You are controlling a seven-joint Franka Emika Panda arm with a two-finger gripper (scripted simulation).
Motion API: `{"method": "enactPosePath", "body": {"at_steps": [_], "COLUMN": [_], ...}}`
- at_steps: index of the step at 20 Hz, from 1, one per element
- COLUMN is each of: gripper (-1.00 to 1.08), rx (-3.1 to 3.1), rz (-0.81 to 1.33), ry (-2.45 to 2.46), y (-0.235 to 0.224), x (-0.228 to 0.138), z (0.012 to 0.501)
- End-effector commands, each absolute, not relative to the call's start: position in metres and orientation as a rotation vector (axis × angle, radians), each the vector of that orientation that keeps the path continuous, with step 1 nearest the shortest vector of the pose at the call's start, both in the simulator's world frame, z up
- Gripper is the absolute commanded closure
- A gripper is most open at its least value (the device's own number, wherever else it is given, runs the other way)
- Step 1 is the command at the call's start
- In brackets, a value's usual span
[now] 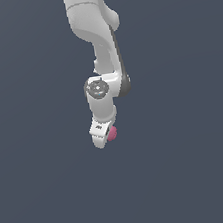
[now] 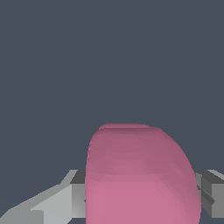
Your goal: Pick up the object and move it to a goal position.
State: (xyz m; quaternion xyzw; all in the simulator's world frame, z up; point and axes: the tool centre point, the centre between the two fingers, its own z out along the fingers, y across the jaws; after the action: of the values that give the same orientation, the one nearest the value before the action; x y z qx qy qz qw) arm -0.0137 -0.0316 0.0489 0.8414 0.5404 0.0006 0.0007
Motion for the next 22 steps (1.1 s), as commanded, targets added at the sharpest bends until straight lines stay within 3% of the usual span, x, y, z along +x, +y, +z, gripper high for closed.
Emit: {"method": "enactPosePath", "body": {"at_steps": [1, 22], "gripper": [1.08, 1.08], "rx": [2.642, 2.643], "rz": [0.002, 0.001], "ry": [1.698, 1.698], "y": [-0.031, 0.017], "x": [-0.013, 0.050], "z": [0.049, 0.088]}}
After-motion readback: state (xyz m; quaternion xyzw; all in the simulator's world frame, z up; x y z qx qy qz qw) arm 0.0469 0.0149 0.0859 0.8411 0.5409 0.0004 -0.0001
